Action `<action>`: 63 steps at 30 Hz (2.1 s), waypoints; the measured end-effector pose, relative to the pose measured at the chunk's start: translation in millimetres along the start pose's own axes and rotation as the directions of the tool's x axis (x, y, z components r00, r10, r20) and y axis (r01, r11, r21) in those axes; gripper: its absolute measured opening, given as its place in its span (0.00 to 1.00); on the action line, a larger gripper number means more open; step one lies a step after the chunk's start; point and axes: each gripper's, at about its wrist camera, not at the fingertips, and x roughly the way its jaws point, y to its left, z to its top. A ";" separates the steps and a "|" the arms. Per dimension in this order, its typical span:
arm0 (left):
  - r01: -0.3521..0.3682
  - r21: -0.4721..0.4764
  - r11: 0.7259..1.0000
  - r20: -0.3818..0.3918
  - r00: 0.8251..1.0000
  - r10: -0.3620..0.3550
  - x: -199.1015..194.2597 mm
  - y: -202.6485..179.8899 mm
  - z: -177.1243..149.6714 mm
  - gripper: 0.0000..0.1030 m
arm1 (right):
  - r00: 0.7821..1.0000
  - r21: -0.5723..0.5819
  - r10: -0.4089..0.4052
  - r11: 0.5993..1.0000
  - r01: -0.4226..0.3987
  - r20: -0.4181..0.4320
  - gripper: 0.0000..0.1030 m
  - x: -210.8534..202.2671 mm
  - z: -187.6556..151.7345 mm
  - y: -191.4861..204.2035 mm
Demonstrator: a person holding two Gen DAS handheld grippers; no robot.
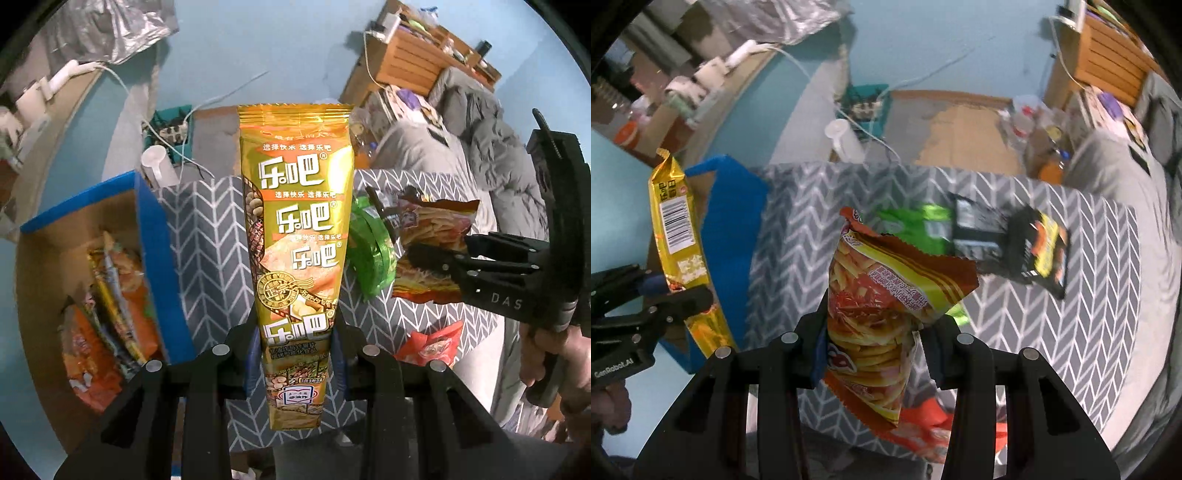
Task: Organize snacks
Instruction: 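Carry the gold bag with the left tool while the right tool carries the fries bag to the box, then open the left tool over the box while the right tool releases the fries bag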
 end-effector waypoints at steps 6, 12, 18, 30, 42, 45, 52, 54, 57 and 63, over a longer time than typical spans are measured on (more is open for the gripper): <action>-0.007 -0.062 0.998 0.039 0.999 0.009 -24.8 19.1 -4.1 0.31 | 0.999 -0.079 0.043 0.996 -0.042 0.011 0.40 -3.7 15.9 30.1; -0.019 -0.141 0.990 0.079 0.996 0.030 -49.1 48.0 -10.9 0.31 | 0.997 -0.155 0.082 0.985 -0.079 0.013 0.40 -4.3 28.5 62.1; -0.025 -0.223 0.975 0.115 0.992 0.052 -70.6 77.3 -18.9 0.31 | 0.992 -0.224 0.127 0.967 -0.122 0.006 0.40 -1.3 40.4 100.3; -0.061 -0.336 0.940 0.143 0.983 0.115 -96.1 141.6 -44.7 0.31 | 0.980 -0.347 0.194 0.916 -0.199 -0.050 0.40 26.6 56.8 182.1; -0.105 -0.416 0.903 0.076 0.986 0.149 -69.3 202.3 -66.3 0.31 | 0.966 -0.377 0.211 0.891 -0.253 -0.149 0.40 73.4 51.7 235.9; -0.100 -0.435 0.895 0.060 0.988 0.139 -61.2 210.7 -71.1 0.32 | 0.961 -0.380 0.219 0.885 -0.269 -0.170 0.40 80.1 52.6 243.6; -0.128 -0.431 0.893 0.027 0.988 0.155 -55.8 216.5 -72.7 0.46 | 0.964 -0.389 0.202 0.885 -0.256 -0.175 0.53 81.9 52.0 250.5; -0.135 -0.424 0.895 0.031 0.986 0.163 -59.6 216.0 -70.8 0.47 | 0.968 -0.390 0.193 0.889 -0.241 -0.160 0.56 78.6 52.0 249.2; -0.142 -0.426 0.893 0.041 0.984 0.176 -65.5 216.0 -70.2 0.52 | 0.975 -0.401 0.173 0.890 -0.216 -0.141 0.58 73.1 52.6 246.7; -0.166 -0.392 0.905 0.067 0.976 0.208 -76.3 201.6 -66.5 0.58 | 0.983 -0.440 0.148 0.879 -0.183 -0.112 0.64 59.9 51.1 235.9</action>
